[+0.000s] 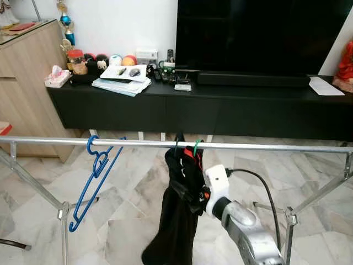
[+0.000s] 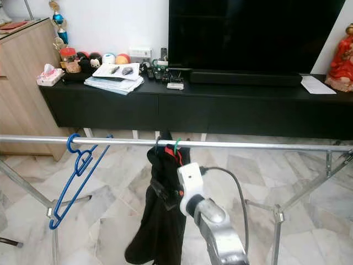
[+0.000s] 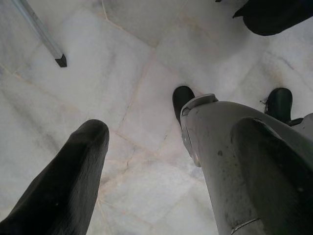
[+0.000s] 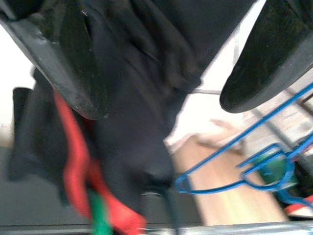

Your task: Hang hanger

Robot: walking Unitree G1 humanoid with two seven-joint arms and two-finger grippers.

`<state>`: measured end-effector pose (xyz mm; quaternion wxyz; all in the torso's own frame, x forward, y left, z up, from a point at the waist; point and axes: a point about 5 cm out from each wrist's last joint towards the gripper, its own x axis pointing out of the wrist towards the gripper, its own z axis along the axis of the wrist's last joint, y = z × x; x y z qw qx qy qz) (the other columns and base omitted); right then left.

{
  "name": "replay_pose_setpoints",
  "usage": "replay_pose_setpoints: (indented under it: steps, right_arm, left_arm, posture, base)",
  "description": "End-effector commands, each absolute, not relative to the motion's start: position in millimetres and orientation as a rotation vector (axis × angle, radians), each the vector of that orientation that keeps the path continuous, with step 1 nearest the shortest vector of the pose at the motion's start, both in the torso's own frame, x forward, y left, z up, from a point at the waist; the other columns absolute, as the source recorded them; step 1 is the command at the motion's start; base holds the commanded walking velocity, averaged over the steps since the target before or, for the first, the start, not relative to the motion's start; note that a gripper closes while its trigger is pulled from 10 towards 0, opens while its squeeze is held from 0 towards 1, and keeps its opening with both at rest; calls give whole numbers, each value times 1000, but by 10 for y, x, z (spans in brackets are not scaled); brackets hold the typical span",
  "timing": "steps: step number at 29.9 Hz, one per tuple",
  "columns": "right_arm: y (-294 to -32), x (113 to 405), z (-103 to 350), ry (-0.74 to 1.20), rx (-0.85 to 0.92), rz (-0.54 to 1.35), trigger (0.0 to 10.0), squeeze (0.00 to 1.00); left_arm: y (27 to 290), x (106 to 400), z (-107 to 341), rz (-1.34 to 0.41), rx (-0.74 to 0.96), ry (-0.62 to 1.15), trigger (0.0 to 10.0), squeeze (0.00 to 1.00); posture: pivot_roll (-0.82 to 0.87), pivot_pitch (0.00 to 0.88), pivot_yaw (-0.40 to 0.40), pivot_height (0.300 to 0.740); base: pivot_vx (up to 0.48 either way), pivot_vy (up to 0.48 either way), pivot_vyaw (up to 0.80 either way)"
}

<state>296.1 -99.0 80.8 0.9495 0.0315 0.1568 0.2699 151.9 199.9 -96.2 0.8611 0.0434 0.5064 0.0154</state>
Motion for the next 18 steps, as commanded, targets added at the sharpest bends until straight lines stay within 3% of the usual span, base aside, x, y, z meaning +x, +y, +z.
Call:
replay_pose_setpoints:
  steps: [1, 7, 12, 18]
  right_arm:
    - [-1103, 2977, 884, 305, 98, 456, 10000, 0]
    - [-1214, 2924, 824, 345, 126, 370, 10000, 0]
    - [-1052, 2857, 826, 354, 124, 525, 10000, 0]
    - [-1098, 2941, 814, 363, 62, 560, 10000, 0]
  left_arm:
    - [2018, 1469, -980, 20, 103, 1088, 10000, 0]
    - [2031, 1459, -982, 18, 108, 1092, 10000, 0]
    - [2052, 1467, -975, 18, 115, 1091, 10000, 0]
    - [2079, 1469, -970, 23, 119, 1089, 10000, 0]
  posture:
    - [-63, 0, 16, 740]
    - [-73, 0, 22, 740]
    - [-62, 0, 26, 740]
    - [-65, 0, 32, 740]
  base:
    - [0, 0, 0]
    - [0, 0, 0]
    - [0, 0, 0]
    - [0, 0, 0]
